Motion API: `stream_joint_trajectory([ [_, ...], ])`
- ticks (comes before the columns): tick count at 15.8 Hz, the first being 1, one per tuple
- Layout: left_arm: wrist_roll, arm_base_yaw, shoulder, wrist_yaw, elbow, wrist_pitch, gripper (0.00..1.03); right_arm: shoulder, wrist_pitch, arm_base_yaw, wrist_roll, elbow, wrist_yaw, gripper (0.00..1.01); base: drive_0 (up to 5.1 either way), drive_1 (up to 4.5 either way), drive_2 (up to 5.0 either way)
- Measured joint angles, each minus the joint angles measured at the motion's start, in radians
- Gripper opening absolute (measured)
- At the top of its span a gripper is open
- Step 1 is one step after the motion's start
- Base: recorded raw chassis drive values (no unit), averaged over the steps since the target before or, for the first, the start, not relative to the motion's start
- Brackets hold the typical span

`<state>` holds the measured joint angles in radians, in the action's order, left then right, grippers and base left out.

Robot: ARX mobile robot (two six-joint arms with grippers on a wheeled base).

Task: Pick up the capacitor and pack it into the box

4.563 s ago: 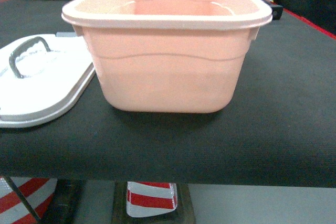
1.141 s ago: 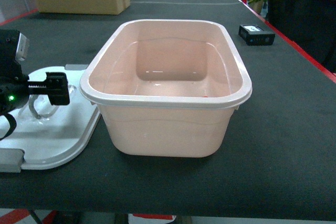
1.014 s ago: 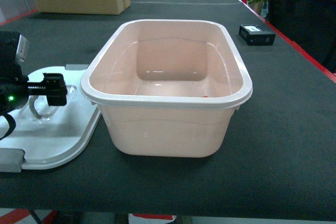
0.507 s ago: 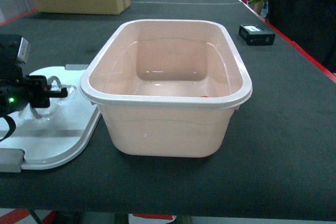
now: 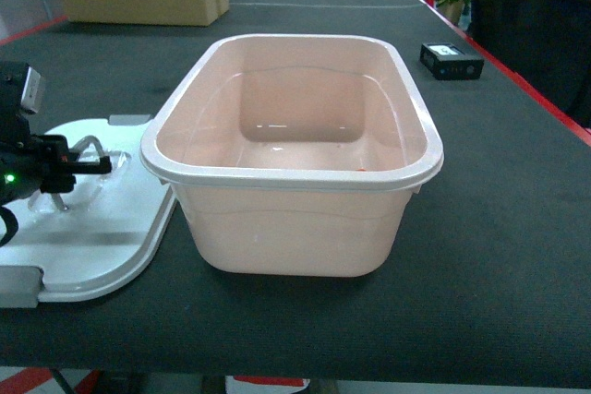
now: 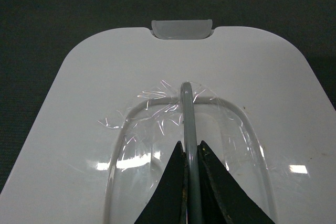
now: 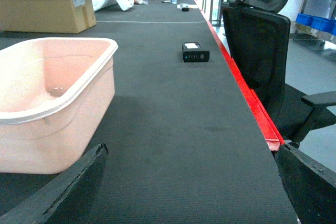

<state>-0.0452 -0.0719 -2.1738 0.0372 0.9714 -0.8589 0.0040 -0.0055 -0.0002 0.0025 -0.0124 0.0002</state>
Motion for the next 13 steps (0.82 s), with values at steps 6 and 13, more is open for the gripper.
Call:
stream_joint_trajectory([
  [6,0.009,0.011,0.344,-0.107,0.035,0.233,0.02,0.0,0.0,0.0,0.0,0.0,0.0,0.98,0.0,0.0,0.0],
  [13,0.12,0.288,0.55,-0.251,0.126,0.423,0.02,0.0,0.0,0.0,0.0,0.0,0.0,0.98,0.0,0.0,0.0],
])
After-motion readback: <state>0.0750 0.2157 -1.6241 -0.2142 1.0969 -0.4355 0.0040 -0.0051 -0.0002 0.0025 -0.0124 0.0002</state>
